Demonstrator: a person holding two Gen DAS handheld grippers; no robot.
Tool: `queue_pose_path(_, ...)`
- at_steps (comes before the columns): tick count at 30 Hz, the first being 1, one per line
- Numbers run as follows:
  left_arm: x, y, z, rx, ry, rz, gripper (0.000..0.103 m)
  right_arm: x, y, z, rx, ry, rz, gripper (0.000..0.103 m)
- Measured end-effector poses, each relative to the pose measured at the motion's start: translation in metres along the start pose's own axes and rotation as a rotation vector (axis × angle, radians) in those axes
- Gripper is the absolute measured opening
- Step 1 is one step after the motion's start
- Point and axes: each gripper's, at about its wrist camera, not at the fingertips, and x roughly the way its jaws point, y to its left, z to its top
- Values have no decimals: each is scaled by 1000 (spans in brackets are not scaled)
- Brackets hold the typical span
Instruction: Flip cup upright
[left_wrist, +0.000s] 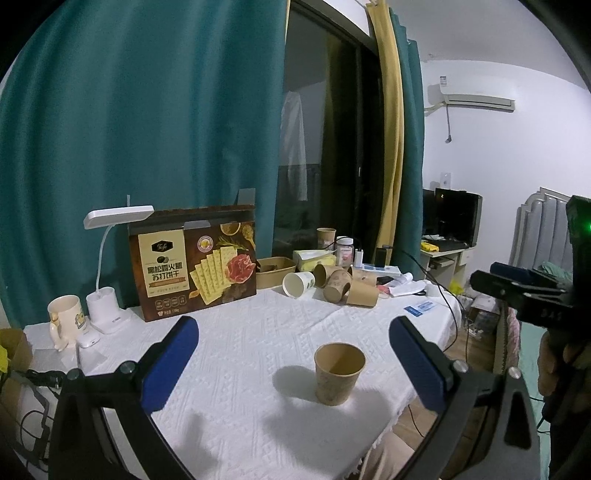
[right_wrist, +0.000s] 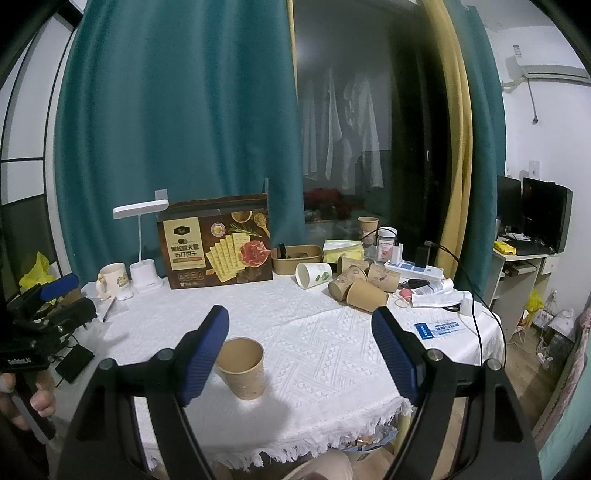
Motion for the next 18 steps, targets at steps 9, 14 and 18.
queue_pose_path(9,1,-2,3,5,4,6,103,-2,-7,-2,17,-5,-16,78)
queue_pose_path(14,4,-2,5,4,-1,6,103,-1,-8,-3,23,-6,-22,78)
queue_pose_path(18,3,-2,5,4,0,7,103,-1,-9,-3,24,-6,-21,78)
